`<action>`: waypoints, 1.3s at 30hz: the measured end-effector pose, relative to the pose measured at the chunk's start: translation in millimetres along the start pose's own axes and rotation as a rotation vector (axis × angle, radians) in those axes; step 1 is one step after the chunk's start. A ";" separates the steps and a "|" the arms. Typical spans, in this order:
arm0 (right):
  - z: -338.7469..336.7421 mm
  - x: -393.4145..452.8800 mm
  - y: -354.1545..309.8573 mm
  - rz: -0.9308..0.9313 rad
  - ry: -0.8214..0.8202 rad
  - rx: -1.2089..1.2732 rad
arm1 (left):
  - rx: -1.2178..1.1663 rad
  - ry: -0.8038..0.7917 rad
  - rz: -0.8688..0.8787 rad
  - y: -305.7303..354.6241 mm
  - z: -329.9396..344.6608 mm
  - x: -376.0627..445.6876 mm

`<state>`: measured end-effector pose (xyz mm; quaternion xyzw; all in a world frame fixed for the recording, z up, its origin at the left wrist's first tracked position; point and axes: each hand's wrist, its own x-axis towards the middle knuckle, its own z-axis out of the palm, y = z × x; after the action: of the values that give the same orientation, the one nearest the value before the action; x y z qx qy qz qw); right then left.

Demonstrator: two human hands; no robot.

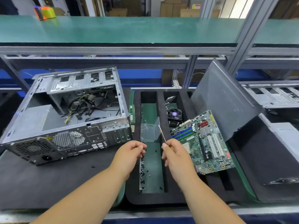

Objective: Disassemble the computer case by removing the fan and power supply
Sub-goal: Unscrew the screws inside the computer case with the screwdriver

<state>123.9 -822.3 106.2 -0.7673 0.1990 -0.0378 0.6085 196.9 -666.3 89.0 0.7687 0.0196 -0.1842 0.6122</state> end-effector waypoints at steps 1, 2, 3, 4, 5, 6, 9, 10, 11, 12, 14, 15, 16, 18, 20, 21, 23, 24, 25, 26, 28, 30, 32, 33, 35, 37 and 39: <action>4.6 1.7 3.9 0.034 -0.017 -0.027 | 0.040 -0.007 0.005 -4.2 -4.6 -2.4; 10.1 3.1 8.8 0.066 -0.031 -0.045 | 0.093 -0.015 0.017 -9.2 -9.8 -4.8; 15.4 4.3 13.9 0.088 -0.042 -0.061 | 0.153 -0.016 0.033 -14.7 -16.4 -6.8; 21.1 5.4 18.6 0.100 -0.053 -0.083 | 0.212 -0.002 0.048 -20.4 -24.5 -8.5; 26.8 6.0 21.5 0.105 -0.066 -0.111 | 0.269 0.029 0.055 -25.3 -34.5 -9.3; 32.1 6.6 23.3 0.108 -0.079 -0.125 | 0.325 0.071 0.053 -29.8 -46.1 -9.4; 47.1 10.5 22.9 0.122 -0.103 -0.100 | 0.440 0.213 0.013 -40.3 -84.1 -7.0; 53.3 12.5 21.2 0.131 -0.101 -0.089 | 0.449 0.258 -0.009 -43.2 -97.4 -6.6; 58.3 14.3 19.0 0.140 -0.092 -0.073 | 0.471 0.296 -0.028 -45.6 -109.0 -6.3; 63.3 16.0 17.0 0.147 -0.082 -0.055 | 0.515 0.327 -0.042 -48.4 -119.3 -6.6; 75.1 18.4 13.5 0.163 -0.085 -0.020 | 0.635 0.365 -0.072 -56.3 -137.4 -9.0; 80.2 18.4 12.1 0.177 -0.094 -0.002 | 0.686 0.368 -0.086 -60.4 -143.3 -10.0; 85.2 18.0 11.3 0.191 -0.105 0.012 | 0.720 0.364 -0.094 -64.3 -147.3 -10.6; 93.1 15.6 10.8 0.205 -0.124 0.021 | 0.751 0.348 -0.075 -70.4 -150.1 -10.7; 97.2 12.6 11.5 0.210 -0.135 -0.001 | 0.779 0.321 -0.027 -73.6 -149.3 -10.5; 98.1 11.1 11.5 0.211 -0.137 -0.013 | 0.798 0.303 0.001 -75.0 -148.4 -10.6; 97.7 9.2 11.3 0.212 -0.131 -0.024 | 0.821 0.268 0.063 -78.4 -147.5 -10.7; 97.1 8.6 10.9 0.214 -0.126 -0.026 | 0.831 0.247 0.092 -80.0 -147.7 -10.4; 95.9 8.1 10.6 0.214 -0.120 -0.028 | 0.844 0.224 0.119 -81.4 -148.3 -10.3; 94.9 7.4 10.1 0.216 -0.115 -0.024 | 0.858 0.201 0.139 -82.4 -149.1 -9.9; 91.5 5.4 9.5 0.224 -0.103 -0.005 | 0.886 0.170 0.154 -81.6 -151.0 -9.5; 86.5 2.4 8.6 0.234 -0.089 0.011 | 0.909 0.155 0.149 -78.1 -151.8 -9.5; 79.6 -1.3 7.6 0.237 -0.072 0.015 | 0.924 0.141 0.122 -71.0 -148.8 -11.2; 75.6 -3.1 7.2 0.232 -0.061 0.017 | 0.912 0.131 0.121 -65.7 -144.7 -12.7; 66.9 -6.7 5.7 0.214 -0.028 0.032 | 0.854 0.108 0.196 -49.5 -129.3 -17.3; 57.3 -10.2 3.5 0.196 0.017 0.053 | 0.774 0.101 0.374 -23.6 -105.8 -26.1; 47.3 -14.1 1.5 0.177 0.066 0.072 | 0.677 0.097 0.556 7.4 -80.7 -38.7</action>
<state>124.7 -774.1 95.2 -0.7226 0.2847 -0.0162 0.6297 183.6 -584.0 122.6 0.9097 -0.2209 0.0277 0.3505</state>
